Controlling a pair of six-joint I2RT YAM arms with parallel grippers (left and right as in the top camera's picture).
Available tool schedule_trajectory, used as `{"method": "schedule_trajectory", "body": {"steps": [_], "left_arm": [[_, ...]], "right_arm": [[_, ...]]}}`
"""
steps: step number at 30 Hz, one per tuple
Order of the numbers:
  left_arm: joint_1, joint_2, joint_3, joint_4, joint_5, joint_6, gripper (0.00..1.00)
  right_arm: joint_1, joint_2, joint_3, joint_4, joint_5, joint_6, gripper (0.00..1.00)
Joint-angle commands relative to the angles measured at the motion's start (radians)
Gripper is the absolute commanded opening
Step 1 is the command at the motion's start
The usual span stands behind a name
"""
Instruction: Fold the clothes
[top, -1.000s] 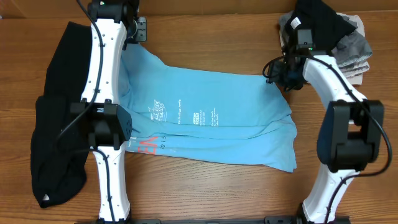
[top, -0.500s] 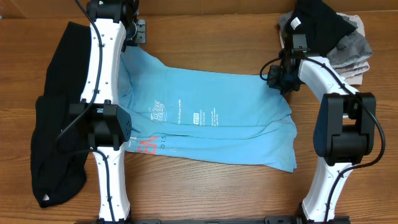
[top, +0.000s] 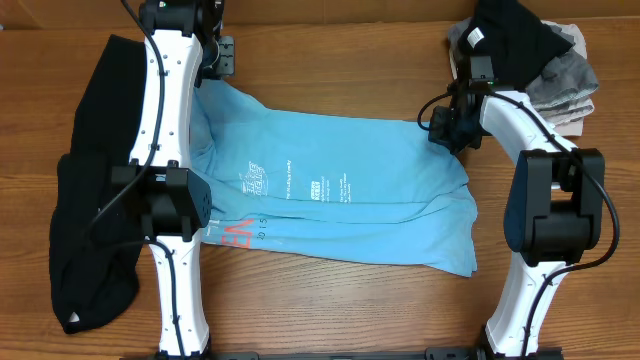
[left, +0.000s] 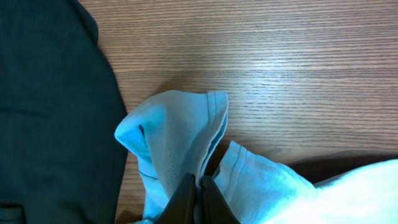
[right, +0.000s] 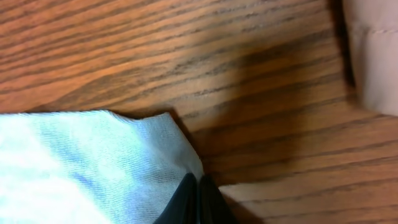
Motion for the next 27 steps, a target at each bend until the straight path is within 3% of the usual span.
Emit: {"method": "schedule_trajectory", "body": {"steps": [1, 14, 20, 27], "left_arm": [[0.005, -0.042, 0.022, -0.006, -0.003, -0.006, 0.04], [0.005, -0.042, 0.022, -0.013, -0.005, -0.006, 0.04], [0.005, -0.042, 0.022, -0.011, -0.006, -0.006, 0.04], [0.005, -0.042, 0.022, -0.012, -0.005, -0.006, 0.04]], "right_arm": [[-0.001, 0.006, -0.001, -0.016, -0.019, 0.002, 0.04], [0.023, -0.114, 0.038, -0.142, -0.010, -0.054, 0.04], [0.095, -0.142, 0.037, -0.212, 0.081, -0.052, 0.04], [0.213, -0.142, 0.035, -0.294, 0.174, 0.042, 0.04]]}}
